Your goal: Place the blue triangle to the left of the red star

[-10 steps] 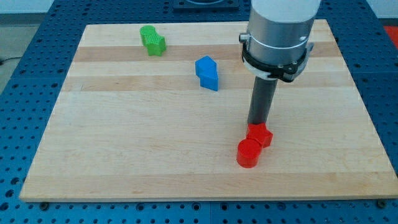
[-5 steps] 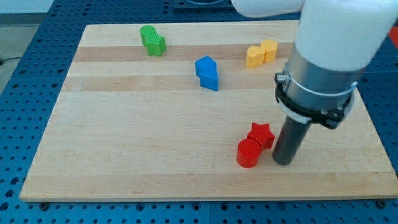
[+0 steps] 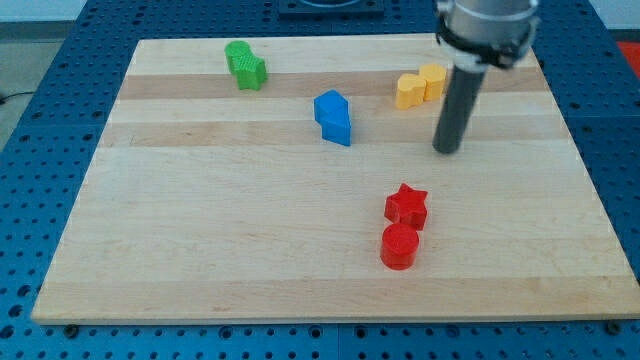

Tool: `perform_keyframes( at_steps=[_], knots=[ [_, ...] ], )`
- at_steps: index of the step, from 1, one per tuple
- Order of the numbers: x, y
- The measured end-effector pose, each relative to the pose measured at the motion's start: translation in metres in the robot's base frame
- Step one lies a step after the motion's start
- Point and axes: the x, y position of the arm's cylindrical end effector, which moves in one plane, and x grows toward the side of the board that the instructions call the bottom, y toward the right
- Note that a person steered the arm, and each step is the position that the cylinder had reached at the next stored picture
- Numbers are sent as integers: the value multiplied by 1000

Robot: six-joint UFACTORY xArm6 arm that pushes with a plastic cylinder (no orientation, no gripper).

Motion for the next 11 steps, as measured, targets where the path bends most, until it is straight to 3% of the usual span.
perform_keyframes(
  at_steps=[1, 3, 4, 5, 6, 8, 9, 11],
  knots=[
    [-11, -81],
    [12, -190],
    [-25, -196],
    [-30, -253],
    [25, -268],
    [42, -210],
    [82, -186],
    [102, -171]
  ],
)
